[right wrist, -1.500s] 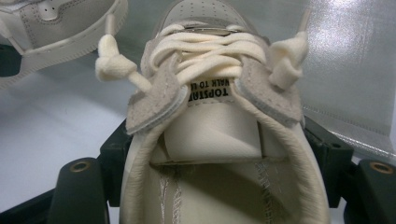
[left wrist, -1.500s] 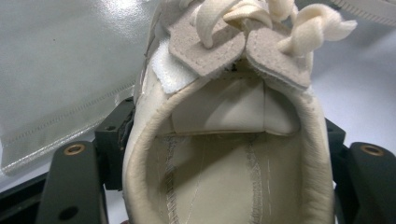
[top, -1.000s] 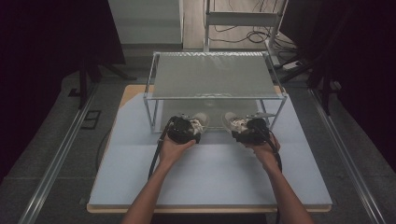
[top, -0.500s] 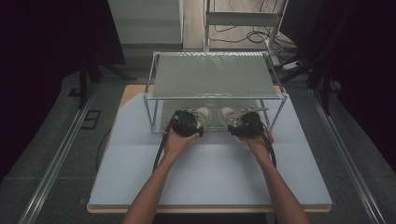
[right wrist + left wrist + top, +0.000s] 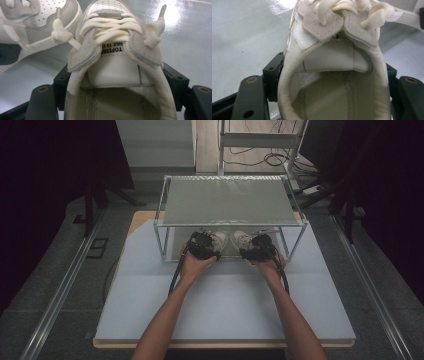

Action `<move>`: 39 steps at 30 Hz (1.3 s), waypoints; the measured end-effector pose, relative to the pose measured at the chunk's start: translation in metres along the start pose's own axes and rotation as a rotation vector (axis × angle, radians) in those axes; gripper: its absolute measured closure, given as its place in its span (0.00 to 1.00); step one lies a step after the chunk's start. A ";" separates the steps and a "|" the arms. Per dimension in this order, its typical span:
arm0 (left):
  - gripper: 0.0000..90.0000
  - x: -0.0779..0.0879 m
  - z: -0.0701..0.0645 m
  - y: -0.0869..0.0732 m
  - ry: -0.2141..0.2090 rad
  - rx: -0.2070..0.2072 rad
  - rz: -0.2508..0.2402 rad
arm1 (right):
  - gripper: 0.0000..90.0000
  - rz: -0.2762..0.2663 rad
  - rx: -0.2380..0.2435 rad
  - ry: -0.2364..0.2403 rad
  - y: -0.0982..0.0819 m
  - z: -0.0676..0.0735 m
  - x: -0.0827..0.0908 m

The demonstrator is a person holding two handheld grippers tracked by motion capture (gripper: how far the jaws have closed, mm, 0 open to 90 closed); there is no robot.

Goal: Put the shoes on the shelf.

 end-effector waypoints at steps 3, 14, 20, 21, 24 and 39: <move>0.32 -0.005 -0.002 0.001 -0.019 0.041 -0.005 | 0.31 0.012 -0.007 -0.009 0.000 0.000 -0.005; 0.32 -0.014 0.006 0.003 0.005 0.034 0.010 | 0.31 0.015 -0.036 -0.019 0.007 0.004 -0.018; 0.32 -0.022 0.004 0.002 0.027 0.059 0.035 | 0.31 0.033 -0.034 -0.025 0.002 0.007 -0.027; 0.32 -0.023 0.010 0.001 0.026 -0.020 0.043 | 0.30 0.040 -0.029 -0.030 0.000 0.006 -0.029; 0.31 -0.025 0.015 0.000 0.027 -0.083 0.046 | 0.30 0.053 -0.022 -0.031 -0.003 0.004 -0.035; 0.26 0.007 0.001 0.003 0.015 0.075 -0.074 | 0.28 -0.047 -0.018 -0.022 0.005 0.007 -0.005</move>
Point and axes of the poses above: each handheld gripper's, and its own axes: x roughly backward along the jaws, y roughly out of its top, z roughly to its left, the point moved 10 cm from there along -x, roughly forward along the jaws, and after that the axes turned 11 degrees about -x, right-handed, at the moved point
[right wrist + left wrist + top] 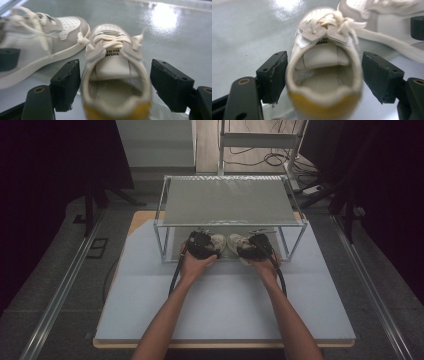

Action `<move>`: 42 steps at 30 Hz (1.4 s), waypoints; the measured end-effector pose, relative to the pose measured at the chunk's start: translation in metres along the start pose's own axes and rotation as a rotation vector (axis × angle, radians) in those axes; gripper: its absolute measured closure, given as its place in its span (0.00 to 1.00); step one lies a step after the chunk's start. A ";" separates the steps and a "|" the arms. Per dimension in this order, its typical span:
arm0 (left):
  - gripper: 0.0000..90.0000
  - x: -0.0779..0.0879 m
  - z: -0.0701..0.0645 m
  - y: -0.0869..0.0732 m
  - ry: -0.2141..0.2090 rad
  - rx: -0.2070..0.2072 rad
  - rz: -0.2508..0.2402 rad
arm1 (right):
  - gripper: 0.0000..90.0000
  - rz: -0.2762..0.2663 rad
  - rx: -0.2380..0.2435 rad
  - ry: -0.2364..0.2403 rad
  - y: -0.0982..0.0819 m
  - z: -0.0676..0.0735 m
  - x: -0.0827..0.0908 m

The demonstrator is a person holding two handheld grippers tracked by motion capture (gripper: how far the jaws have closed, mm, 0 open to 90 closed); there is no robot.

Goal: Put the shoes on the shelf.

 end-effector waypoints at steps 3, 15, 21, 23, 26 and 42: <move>0.28 0.017 0.003 -0.003 -0.004 -0.052 -0.021 | 0.28 -0.019 0.009 0.025 0.000 0.000 0.017; 0.61 0.061 0.015 -0.028 0.009 -0.010 -0.096 | 0.52 -0.100 0.012 0.069 -0.010 -0.022 0.070; 0.79 0.057 0.028 -0.052 -0.016 0.021 -0.055 | 0.75 -0.051 0.012 0.058 -0.024 -0.041 0.068; 0.82 0.054 0.030 -0.055 -0.022 0.026 -0.046 | 0.79 -0.037 0.010 0.059 -0.026 -0.043 0.066; 0.87 0.043 0.029 -0.066 -0.050 0.042 -0.016 | 0.86 -0.018 0.010 0.052 -0.031 -0.047 0.058; 0.92 0.025 0.015 -0.069 -0.107 0.054 0.003 | 0.95 0.027 0.026 0.044 -0.049 -0.043 0.031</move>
Point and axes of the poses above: each handheld gripper's, and its own axes: x roughly backward along the jaws, y roughly out of its top, z roughly to its left, the point moved 10 cm from there along -x, roughly forward along the jaws, and after that the axes turned 11 degrees about -x, right-handed, at the moved point
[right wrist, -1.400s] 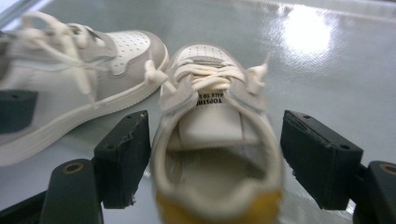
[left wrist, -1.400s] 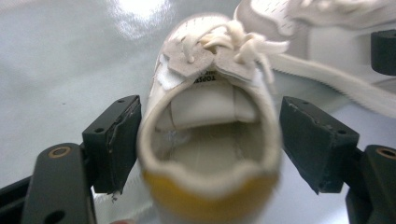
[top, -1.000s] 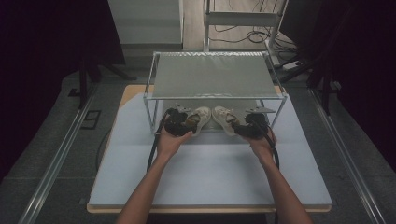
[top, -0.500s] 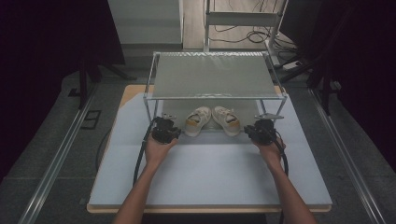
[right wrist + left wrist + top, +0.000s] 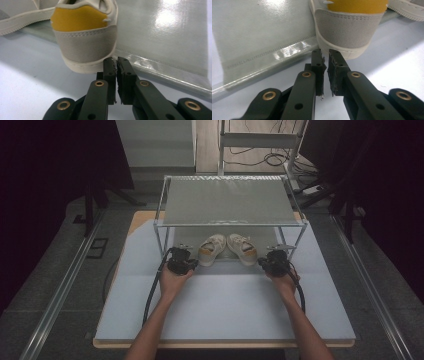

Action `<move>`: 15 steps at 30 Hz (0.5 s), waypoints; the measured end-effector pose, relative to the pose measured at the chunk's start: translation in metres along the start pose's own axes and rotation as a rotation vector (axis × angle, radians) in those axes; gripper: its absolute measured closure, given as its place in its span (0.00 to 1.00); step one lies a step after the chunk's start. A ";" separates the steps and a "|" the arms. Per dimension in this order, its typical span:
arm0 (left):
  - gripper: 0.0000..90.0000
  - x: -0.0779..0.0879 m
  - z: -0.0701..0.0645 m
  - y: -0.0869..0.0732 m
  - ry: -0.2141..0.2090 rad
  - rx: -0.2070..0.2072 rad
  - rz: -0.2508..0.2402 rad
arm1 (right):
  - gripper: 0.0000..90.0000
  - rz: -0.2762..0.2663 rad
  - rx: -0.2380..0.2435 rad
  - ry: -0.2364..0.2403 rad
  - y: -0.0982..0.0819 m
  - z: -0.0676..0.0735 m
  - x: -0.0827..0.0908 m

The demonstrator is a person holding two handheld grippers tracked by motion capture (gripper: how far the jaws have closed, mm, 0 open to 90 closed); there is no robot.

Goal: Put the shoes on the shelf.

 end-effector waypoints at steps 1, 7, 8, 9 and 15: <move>0.92 -0.001 -0.001 0.000 0.001 0.000 0.001 | 0.95 0.000 0.000 0.000 0.000 0.001 -0.001; 0.92 -0.001 -0.002 0.001 -0.005 -0.002 0.003 | 0.97 -0.006 0.007 -0.004 0.000 0.002 -0.001; 0.92 -0.001 -0.002 0.001 -0.005 -0.002 0.003 | 0.97 -0.006 0.007 -0.004 0.000 0.002 -0.001; 0.92 -0.001 -0.003 0.001 -0.009 -0.003 0.003 | 0.98 -0.007 0.011 -0.006 0.000 0.003 -0.001; 0.92 -0.003 -0.010 0.003 -0.028 -0.005 -0.003 | 0.98 -0.001 0.019 0.039 -0.003 0.014 -0.001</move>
Point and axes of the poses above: each handheld gripper's, and its own axes: x roughly backward along the jaws, y roughly out of its top, z roughly to its left, the point moved 10 cm from there along -x, roughly forward along the jaws, and after that the axes turned 11 degrees about -x, right-handed, at the moved point
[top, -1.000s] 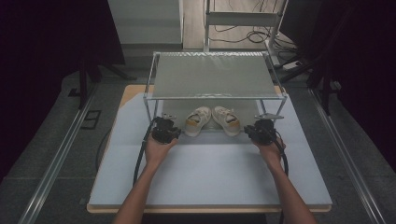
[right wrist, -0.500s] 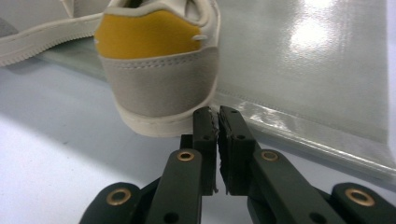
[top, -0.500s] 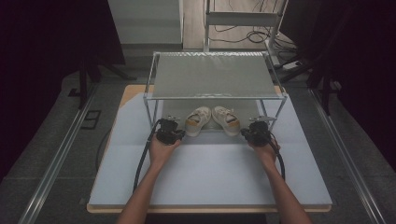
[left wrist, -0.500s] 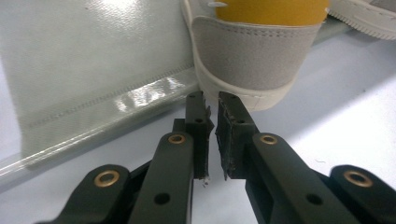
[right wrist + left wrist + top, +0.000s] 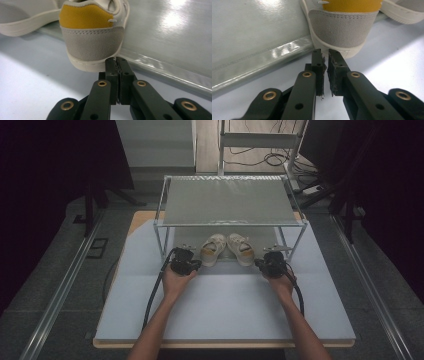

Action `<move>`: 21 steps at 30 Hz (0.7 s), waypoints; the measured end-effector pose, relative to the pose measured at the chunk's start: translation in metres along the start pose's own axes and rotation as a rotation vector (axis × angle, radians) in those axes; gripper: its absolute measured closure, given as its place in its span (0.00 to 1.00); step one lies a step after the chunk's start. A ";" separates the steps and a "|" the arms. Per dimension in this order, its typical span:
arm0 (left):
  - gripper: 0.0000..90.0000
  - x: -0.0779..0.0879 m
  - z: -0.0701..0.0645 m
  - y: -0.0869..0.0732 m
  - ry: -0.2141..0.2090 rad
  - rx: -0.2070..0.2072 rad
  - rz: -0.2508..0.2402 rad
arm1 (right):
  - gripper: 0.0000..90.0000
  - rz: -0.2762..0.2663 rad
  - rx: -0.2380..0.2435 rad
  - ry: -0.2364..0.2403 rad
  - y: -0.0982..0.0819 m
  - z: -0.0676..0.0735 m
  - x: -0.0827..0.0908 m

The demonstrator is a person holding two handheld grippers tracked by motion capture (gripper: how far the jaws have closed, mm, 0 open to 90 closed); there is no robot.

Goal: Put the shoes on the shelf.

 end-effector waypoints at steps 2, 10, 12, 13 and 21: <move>0.92 -0.001 -0.003 0.001 -0.005 -0.001 -0.001 | 0.98 -0.003 0.006 0.010 0.000 0.004 -0.001; 0.92 -0.006 -0.014 0.006 -0.035 -0.013 -0.002 | 0.98 -0.009 0.021 0.048 0.000 0.018 -0.004; 0.92 -0.007 -0.017 0.007 -0.040 -0.015 0.000 | 0.98 -0.011 0.021 0.052 0.000 0.021 -0.005; 0.92 -0.007 -0.018 0.008 -0.042 -0.014 0.000 | 0.98 -0.010 0.022 0.059 0.000 0.023 -0.005; 0.91 -0.012 -0.026 0.013 -0.057 -0.026 -0.004 | 0.98 -0.013 0.024 0.081 0.000 0.033 -0.010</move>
Point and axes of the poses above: each handheld gripper's, and its own axes: x roughly backward along the jaws, y roughly out of its top, z roughly to its left, the point moved 10 cm from there along -x, roughly forward along the jaws, and after that the axes turned 11 degrees about -x, right-handed, at the moved point
